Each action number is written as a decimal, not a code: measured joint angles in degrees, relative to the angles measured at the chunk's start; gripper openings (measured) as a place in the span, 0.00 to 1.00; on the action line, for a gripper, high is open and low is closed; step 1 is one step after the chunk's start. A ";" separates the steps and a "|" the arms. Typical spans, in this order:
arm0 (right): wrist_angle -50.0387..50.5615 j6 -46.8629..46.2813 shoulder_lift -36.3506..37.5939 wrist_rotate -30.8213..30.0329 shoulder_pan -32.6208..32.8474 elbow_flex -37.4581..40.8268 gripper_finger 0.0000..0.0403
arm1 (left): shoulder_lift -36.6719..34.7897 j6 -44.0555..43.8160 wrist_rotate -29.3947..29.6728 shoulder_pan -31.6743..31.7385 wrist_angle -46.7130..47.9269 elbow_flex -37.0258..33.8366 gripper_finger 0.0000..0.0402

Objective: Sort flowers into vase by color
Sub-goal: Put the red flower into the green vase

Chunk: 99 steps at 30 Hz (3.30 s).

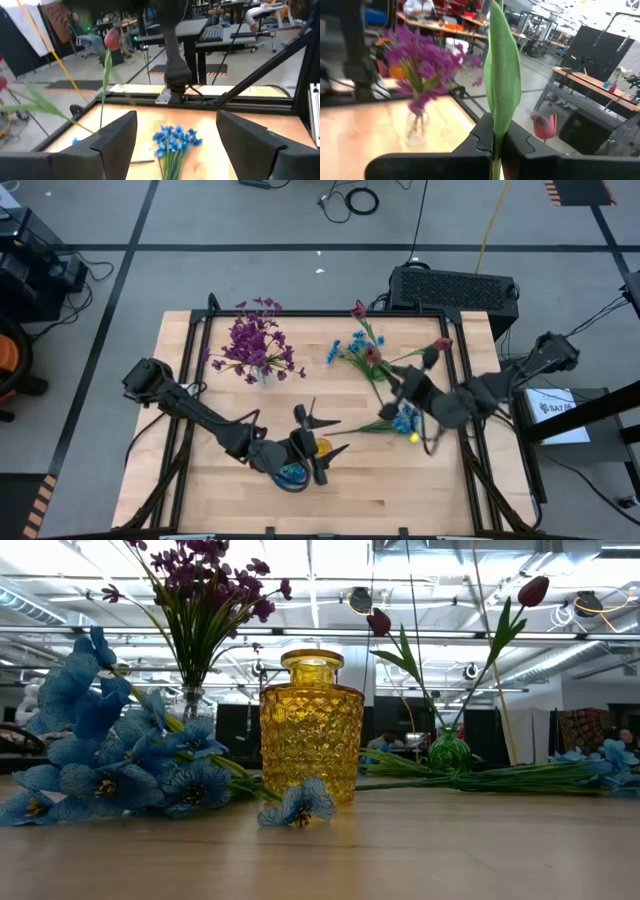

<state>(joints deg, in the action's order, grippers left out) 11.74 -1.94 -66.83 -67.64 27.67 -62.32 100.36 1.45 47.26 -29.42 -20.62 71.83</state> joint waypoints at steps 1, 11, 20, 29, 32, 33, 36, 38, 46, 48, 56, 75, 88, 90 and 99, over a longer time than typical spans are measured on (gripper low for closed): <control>-1.27 1.34 0.61 2.54 -2.22 1.27 0.01 | -0.12 1.54 0.06 -0.02 -0.31 0.05 0.69; -9.13 10.66 9.03 33.06 -20.47 9.32 0.01 | -7.42 4.63 -3.95 2.61 6.61 0.50 0.69; -38.06 14.85 20.40 43.75 -27.83 32.15 0.00 | -11.34 -0.06 -4.23 3.16 18.53 0.02 0.69; -43.67 16.80 22.28 43.83 -28.04 41.49 0.00 | -11.36 -1.20 -4.61 4.64 21.65 0.02 0.69; -45.08 18.45 22.32 43.74 -28.05 42.50 0.00 | -11.34 -2.18 -5.17 5.36 21.78 0.02 0.69; -45.23 18.79 22.32 43.55 -28.13 42.52 0.00 | -11.34 -2.57 -5.22 5.62 21.78 0.02 0.69; -46.99 18.98 22.32 43.45 -28.41 42.61 0.00 | -11.34 -2.70 -5.49 6.29 21.71 0.02 0.69; -48.11 19.20 22.35 43.46 -28.40 42.61 0.00 | -11.34 -2.70 -5.86 6.42 21.72 0.00 0.69; -48.08 21.14 22.32 43.60 -29.84 42.61 0.00 | -10.26 -3.80 -8.26 7.50 21.87 -0.02 0.69; -48.05 20.61 22.31 43.71 -30.40 42.61 0.00 | -9.67 -3.80 -8.29 8.00 21.88 -0.01 0.69; -47.48 18.58 21.95 44.04 -31.02 42.61 0.01 | -9.55 -4.19 -9.92 8.97 22.46 -0.04 0.69; -42.28 14.68 21.04 44.05 -32.46 42.57 0.01 | -9.55 -4.21 -12.69 8.95 22.35 -0.04 0.69; -42.20 13.10 17.18 44.03 -33.73 42.57 0.08 | -9.55 -4.21 -12.69 8.95 22.61 -0.04 0.69; -41.81 13.10 17.34 44.03 -33.73 42.57 0.12 | -9.55 -4.21 -12.69 8.95 22.64 -0.04 0.69; -39.21 11.80 18.23 44.02 -33.56 41.29 0.29 | -9.55 -4.38 -12.73 8.88 22.68 -0.04 0.69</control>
<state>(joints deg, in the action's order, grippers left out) -27.47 9.87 -48.60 -23.62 -5.89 -21.03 90.80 -2.94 34.53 -20.53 2.07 71.79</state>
